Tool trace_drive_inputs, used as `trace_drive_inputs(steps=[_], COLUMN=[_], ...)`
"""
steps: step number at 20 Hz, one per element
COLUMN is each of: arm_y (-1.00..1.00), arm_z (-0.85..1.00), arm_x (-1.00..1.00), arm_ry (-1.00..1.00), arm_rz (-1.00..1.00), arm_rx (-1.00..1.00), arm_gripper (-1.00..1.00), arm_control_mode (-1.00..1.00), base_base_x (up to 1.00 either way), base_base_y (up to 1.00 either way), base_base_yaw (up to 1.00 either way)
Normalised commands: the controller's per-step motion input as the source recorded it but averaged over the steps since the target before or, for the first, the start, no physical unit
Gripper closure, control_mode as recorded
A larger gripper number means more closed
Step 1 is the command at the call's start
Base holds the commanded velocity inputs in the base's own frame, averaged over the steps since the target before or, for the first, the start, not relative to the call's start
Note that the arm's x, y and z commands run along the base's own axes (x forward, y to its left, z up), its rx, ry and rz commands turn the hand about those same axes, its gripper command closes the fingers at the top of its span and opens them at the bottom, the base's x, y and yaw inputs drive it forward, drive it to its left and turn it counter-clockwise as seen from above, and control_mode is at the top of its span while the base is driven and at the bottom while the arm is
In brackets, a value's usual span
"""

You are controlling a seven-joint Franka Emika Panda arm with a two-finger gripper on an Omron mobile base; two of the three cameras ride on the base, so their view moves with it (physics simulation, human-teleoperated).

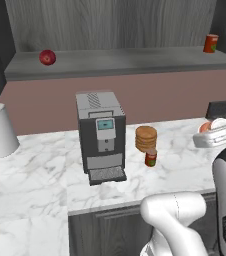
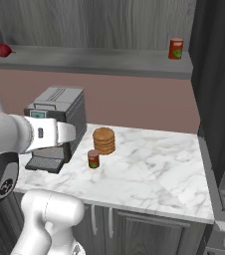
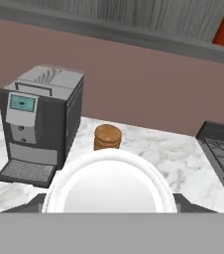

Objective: Pick the cans from the counter and place them in their designated side in the cabinet.

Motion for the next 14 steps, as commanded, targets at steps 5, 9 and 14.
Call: trace_drive_inputs(steps=[5, 9, 14], arm_y=[-0.07, -0.03, 0.0], arm_z=[0.42, 0.44, 0.32], arm_x=[-0.23, -0.1, -0.02], arm_ry=[-0.01, -0.01, -0.08], arm_rz=[0.0, 0.0, 0.0], arm_rx=[-0.03, -0.03, -0.05], arm_gripper=[1.0, 1.0, 1.0], arm_control_mode=[-1.0, -1.0, -1.0], base_base_x=[0.0, 0.0, 0.0], base_base_y=[0.0, 0.0, 0.0], base_base_yaw=[0.0, 0.0, 0.0])
